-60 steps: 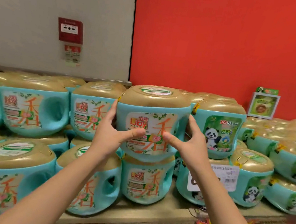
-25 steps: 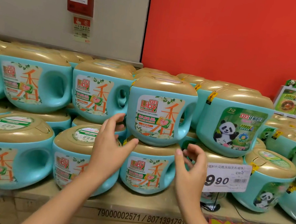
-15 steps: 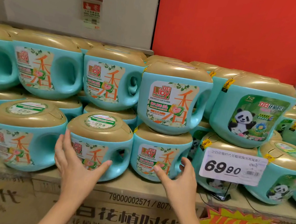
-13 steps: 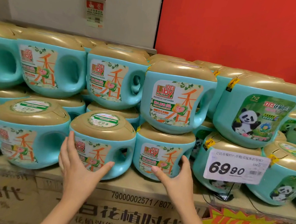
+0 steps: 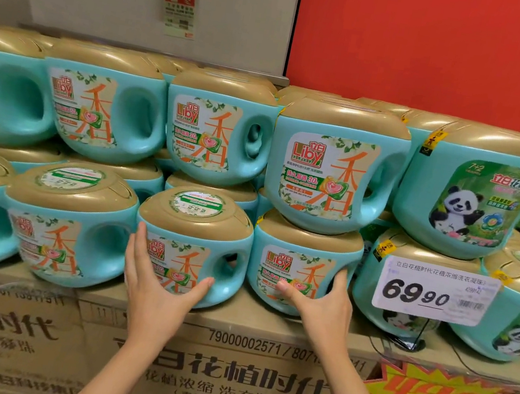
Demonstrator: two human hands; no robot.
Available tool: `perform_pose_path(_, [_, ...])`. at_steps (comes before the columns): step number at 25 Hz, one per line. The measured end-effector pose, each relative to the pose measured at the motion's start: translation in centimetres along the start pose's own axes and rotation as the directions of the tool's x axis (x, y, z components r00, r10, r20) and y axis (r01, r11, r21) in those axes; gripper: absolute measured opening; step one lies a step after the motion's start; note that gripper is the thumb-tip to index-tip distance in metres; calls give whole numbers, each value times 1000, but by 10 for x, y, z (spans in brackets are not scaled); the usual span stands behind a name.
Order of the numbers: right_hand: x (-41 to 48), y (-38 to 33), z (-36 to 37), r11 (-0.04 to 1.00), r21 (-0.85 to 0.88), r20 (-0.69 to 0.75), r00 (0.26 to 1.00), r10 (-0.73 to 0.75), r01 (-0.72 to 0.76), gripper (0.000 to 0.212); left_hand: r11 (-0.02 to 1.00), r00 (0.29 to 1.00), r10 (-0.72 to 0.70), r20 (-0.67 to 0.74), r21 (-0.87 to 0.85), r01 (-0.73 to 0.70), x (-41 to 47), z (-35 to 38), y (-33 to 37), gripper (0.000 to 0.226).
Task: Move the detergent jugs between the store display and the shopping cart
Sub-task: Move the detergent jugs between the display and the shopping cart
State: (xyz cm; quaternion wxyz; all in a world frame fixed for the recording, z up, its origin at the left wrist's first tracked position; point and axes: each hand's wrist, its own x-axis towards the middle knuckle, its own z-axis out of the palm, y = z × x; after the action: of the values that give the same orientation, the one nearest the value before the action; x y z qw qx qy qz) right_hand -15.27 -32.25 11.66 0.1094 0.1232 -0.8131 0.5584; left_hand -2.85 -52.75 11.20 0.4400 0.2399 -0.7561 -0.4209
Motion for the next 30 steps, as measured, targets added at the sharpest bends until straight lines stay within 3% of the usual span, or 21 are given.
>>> perform_pose_path(14, [-12,9,-21,994,74,4,997,-77,77,74,1000,1000,-6,3,17,5,-1,1,-2,132])
perform_pose_path(24, [-15,5,-16,995,90,-2,999,-41,41,90,997,999,-46,-13,65,47,-7,4,1,129])
perform_pose_path(27, [-21,7,-15,997,73,12,1000,-19,18,91,991,992,-113,-47,70,116,-19,5,3,114])
perform_pose_path(30, [-41,10,-24,995,34,-45,994,-95,97,71,992,992,-113,-53,-66,109,-44,-4,1,69])
